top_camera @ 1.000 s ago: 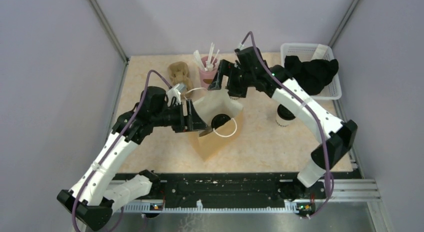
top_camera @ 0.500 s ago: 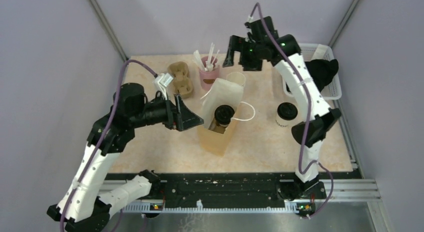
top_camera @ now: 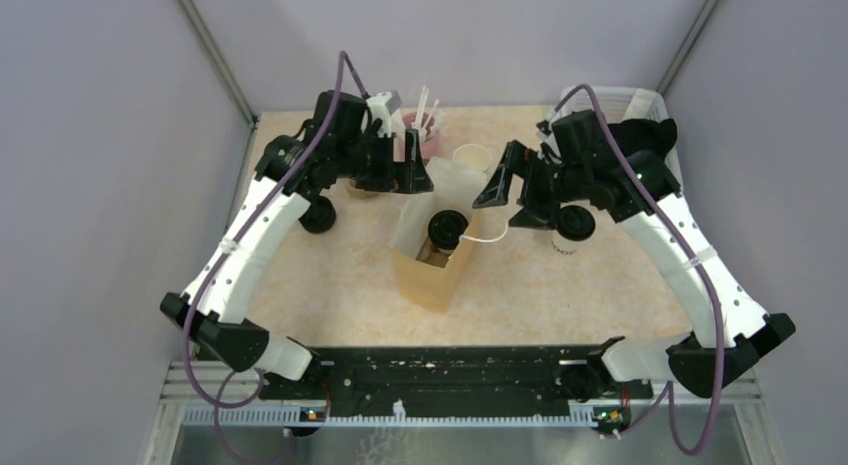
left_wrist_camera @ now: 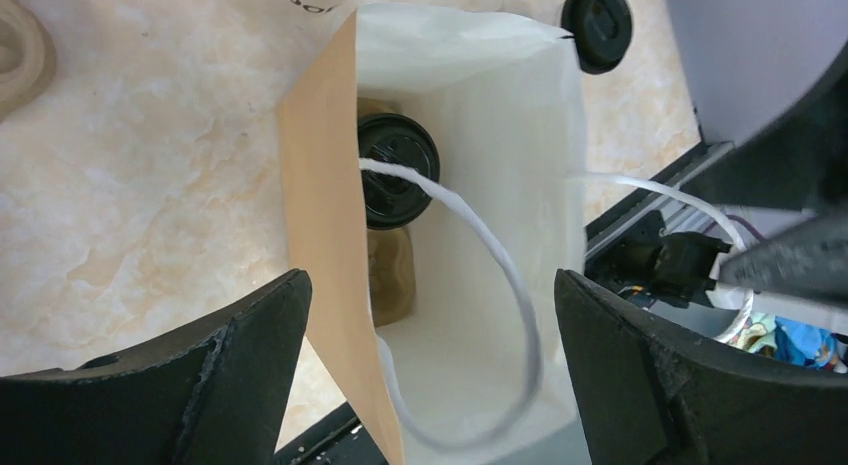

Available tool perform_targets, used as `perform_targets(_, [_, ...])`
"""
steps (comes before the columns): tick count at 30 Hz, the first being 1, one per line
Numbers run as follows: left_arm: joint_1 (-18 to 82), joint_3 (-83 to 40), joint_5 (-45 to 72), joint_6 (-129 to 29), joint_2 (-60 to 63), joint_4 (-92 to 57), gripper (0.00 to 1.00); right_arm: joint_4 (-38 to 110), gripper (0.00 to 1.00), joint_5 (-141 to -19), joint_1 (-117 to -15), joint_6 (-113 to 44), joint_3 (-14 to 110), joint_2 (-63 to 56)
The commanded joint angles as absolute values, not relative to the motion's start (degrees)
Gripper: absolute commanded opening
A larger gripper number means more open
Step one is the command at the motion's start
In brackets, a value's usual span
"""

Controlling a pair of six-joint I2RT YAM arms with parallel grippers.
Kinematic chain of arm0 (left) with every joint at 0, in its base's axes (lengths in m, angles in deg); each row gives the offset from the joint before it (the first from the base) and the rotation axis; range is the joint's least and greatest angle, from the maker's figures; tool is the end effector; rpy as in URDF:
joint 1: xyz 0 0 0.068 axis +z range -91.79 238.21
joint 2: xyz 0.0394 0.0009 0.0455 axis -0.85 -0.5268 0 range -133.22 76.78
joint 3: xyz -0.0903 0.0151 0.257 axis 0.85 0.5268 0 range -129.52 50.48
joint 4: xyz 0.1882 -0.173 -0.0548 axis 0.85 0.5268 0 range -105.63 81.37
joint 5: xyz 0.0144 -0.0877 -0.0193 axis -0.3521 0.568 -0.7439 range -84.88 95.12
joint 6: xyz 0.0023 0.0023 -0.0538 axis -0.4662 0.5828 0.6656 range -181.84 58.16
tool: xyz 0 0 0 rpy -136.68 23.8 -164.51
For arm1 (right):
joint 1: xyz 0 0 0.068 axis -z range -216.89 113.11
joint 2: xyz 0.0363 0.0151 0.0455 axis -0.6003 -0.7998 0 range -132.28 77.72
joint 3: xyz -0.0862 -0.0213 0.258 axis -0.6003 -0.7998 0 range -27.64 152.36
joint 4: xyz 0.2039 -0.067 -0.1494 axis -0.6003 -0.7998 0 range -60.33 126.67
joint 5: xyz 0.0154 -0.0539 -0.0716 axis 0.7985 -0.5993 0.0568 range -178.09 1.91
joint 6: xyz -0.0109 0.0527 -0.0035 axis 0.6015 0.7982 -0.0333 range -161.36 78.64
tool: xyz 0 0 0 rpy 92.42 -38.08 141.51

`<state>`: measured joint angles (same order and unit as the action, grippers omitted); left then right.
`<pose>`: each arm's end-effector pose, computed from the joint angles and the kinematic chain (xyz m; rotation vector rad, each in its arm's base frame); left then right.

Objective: Pack the takeout coffee

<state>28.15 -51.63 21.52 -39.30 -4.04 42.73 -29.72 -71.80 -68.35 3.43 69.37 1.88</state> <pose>0.2292 -0.1442 0.4538 0.3163 2.2918 -0.8070 0.1982 0.1330 0.4372 0.1459 2.5373 0.9310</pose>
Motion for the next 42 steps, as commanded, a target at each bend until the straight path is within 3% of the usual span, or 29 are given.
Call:
perform_targets(1, [28.24, -54.50, 23.32, -42.53, -6.13, 43.52, 0.94, -16.13, 0.84, -64.33, -70.03, 15.06, 61.34, 5.05])
perform_targets(3, [28.32, -54.96, 24.00, -43.01, -7.12, 43.95, 0.85, -16.26, 0.73, -64.25, -70.18, 15.34, 59.87, 5.75])
perform_targets(6, [28.33, -55.34, 22.96, -42.81, -7.00, 45.34, 0.57, -16.91, 0.48, -65.48, -69.90, 13.00, 59.45, 6.25])
perform_targets(8, [28.41, -54.84, 22.86, -42.05, -5.80, 45.89, 0.40, -15.69, 0.23, -64.77, -67.98, 11.09, 59.89, 6.01])
perform_targets(10, [28.47, -54.02, 24.28, -40.96, -4.28, 46.19, 0.28, -15.42, 0.01, -63.68, -65.05, 8.75, 61.12, 5.18])
perform_targets(15, [28.42, -47.83, 31.27, -36.31, 1.08, 45.26, 0.08, -19.52, 0.00, -58.35, -60.82, -4.52, 68.17, -2.93])
perform_targets(18, [28.33, -41.61, 36.03, -31.94, 5.22, 41.97, 0.02, -24.03, 0.00, -58.07, -60.80, -11.66, 74.75, -8.65])
perform_targets(26, [28.15, -28.58, 47.84, -19.81, 13.65, 24.18, 0.11, -16.27, 0.00, -45.96, -61.20, -14.94, 79.16, -17.50])
perform_targets(32, [27.24, -27.42, 49.56, -18.55, 12.13, 21.67, 0.14, -17.89, 0.00, -44.15, -63.42, -18.03, 90.73, -25.96])
perform_targets(34, [27.11, -27.73, 50.64, -19.42, 11.44, 21.44, 0.24, -21.71, 0.00, -44.74, -64.30, -20.45, 96.55, -29.40])
perform_targets(37, [27.15, -30.35, 48.19, -23.92, 11.12, 25.29, 0.56, -28.61, 0.05, -48.40, -64.50, -22.61, 104.94, -33.98])
perform_targets(42, [27.37, -39.51, 38.93, -33.74, 9.35, 37.65, 0.73, -40.43, 0.35, -58.68, -64.58, -24.05, 116.15, -35.94])
